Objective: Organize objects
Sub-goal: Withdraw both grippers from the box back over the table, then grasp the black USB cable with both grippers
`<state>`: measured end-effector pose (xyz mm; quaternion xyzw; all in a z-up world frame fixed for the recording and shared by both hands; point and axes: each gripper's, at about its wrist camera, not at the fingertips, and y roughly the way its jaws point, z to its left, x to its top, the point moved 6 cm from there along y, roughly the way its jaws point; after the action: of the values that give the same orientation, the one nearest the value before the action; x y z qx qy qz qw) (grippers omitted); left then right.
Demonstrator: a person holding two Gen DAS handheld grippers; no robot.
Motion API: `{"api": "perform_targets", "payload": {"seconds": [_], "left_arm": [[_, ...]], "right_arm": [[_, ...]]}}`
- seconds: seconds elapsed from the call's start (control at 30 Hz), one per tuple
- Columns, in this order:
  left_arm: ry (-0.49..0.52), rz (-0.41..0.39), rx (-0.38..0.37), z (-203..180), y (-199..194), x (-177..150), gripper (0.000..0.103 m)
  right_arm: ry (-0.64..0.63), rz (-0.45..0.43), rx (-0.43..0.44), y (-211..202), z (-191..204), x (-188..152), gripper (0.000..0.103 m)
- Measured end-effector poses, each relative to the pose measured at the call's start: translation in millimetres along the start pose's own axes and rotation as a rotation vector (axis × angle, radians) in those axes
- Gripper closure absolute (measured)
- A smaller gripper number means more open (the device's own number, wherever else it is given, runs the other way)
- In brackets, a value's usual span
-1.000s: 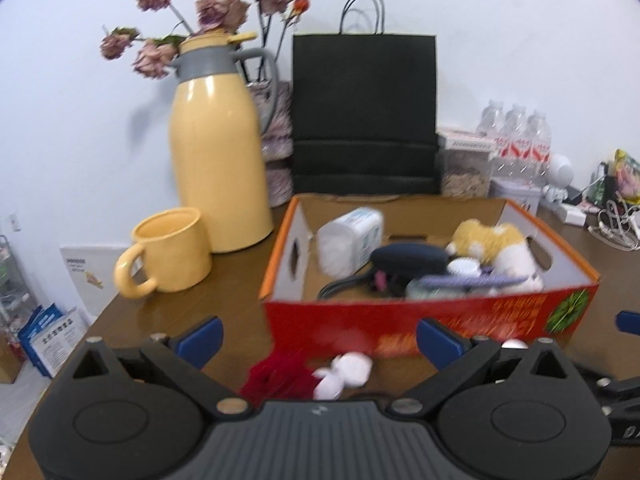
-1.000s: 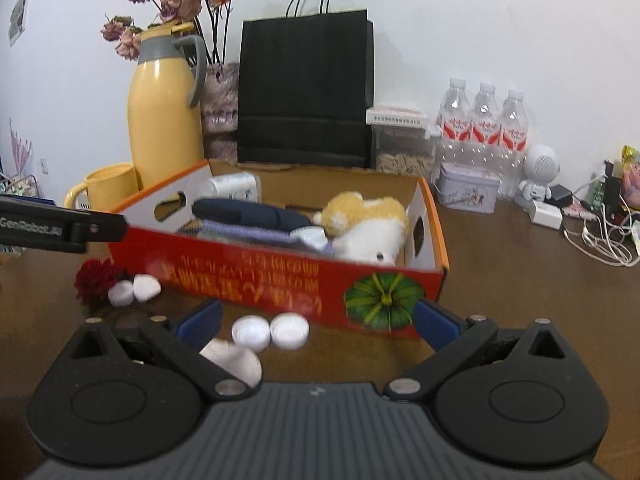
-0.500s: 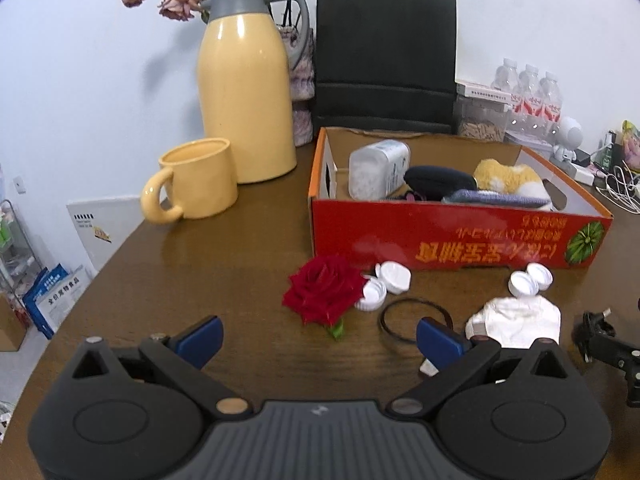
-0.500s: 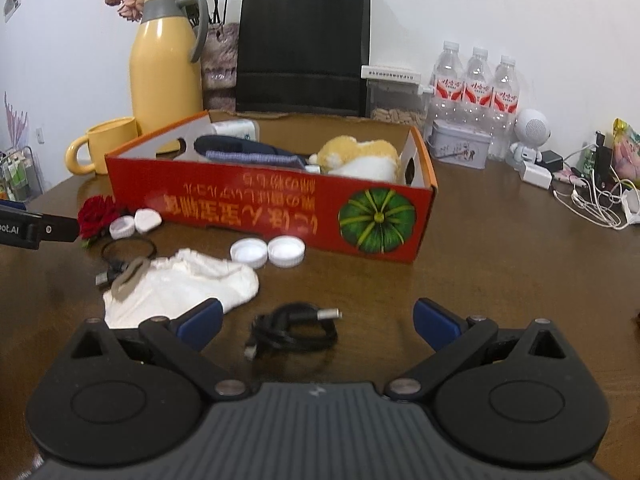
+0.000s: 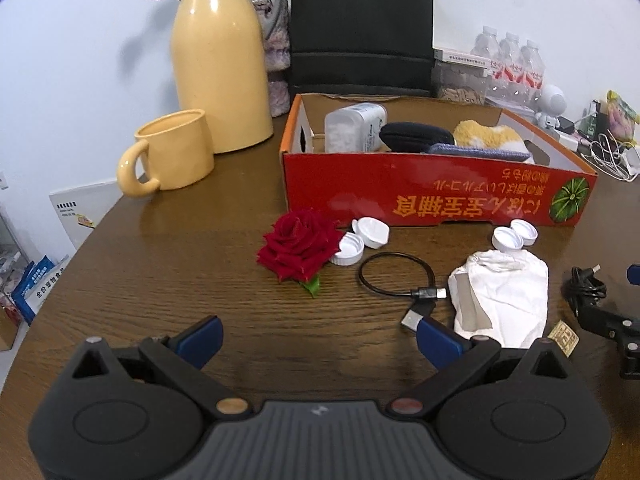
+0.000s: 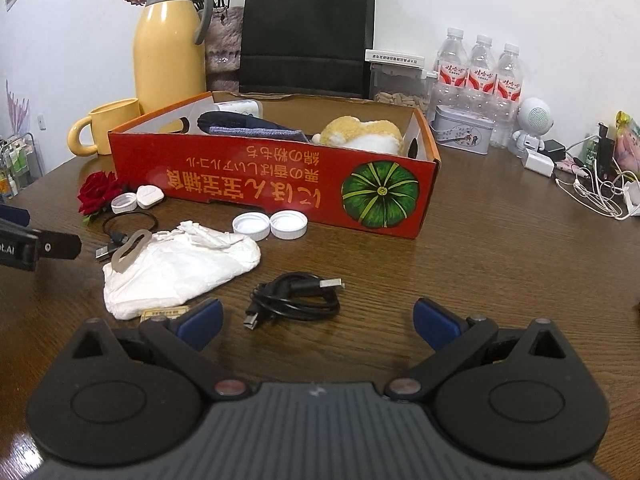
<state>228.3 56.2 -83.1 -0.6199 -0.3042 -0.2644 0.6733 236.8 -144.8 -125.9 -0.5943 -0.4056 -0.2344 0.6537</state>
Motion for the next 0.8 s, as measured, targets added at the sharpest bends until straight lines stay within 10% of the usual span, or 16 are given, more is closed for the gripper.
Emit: {"api": "perform_targets", "payload": {"seconds": [0.8], "left_arm": [[0.017,0.087,-0.078,-17.2,23.3,4.3,0.000]], "right_arm": [[0.001,0.024,0.030,7.9,-1.5,0.5,0.000]]}}
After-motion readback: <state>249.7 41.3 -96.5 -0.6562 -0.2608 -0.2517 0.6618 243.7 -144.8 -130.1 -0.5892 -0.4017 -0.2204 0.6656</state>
